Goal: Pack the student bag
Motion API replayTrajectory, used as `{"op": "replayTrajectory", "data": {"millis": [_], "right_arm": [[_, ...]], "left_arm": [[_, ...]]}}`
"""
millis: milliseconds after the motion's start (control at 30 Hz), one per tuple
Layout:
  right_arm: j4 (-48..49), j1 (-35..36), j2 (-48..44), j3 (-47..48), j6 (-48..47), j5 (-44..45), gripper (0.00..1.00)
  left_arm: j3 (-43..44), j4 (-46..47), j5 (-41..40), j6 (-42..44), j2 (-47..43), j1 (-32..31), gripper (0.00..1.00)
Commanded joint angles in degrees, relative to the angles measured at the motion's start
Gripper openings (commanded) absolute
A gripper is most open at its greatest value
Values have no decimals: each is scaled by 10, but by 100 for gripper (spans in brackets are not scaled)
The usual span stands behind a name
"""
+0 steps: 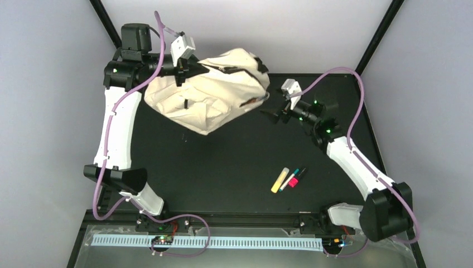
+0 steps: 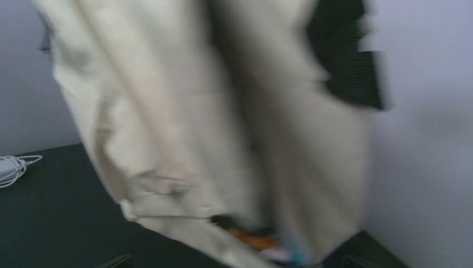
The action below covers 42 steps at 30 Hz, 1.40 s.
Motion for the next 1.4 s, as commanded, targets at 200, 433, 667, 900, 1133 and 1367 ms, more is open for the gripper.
{"op": "replayTrajectory", "data": {"millis": [200, 433, 667, 900, 1133, 1367], "right_arm": [[35, -45, 112, 13, 38, -118, 99], [15, -10, 133, 39, 4, -207, 84], [-8, -10, 139, 67, -7, -227, 3], [-65, -10, 81, 113, -117, -179, 1], [-72, -3, 58, 137, -192, -209, 1], [-121, 3, 58, 146, -234, -211, 1]], "left_arm": [[-83, 102, 150, -92, -30, -1, 1], [-94, 28, 187, -12, -32, -8, 1], [-123, -17, 169, 37, -54, -8, 2], [-225, -129, 13, 227, -90, -11, 10], [-284, -266, -57, 401, -128, -35, 83], [-141, -329, -22, 331, -122, -38, 99]]}}
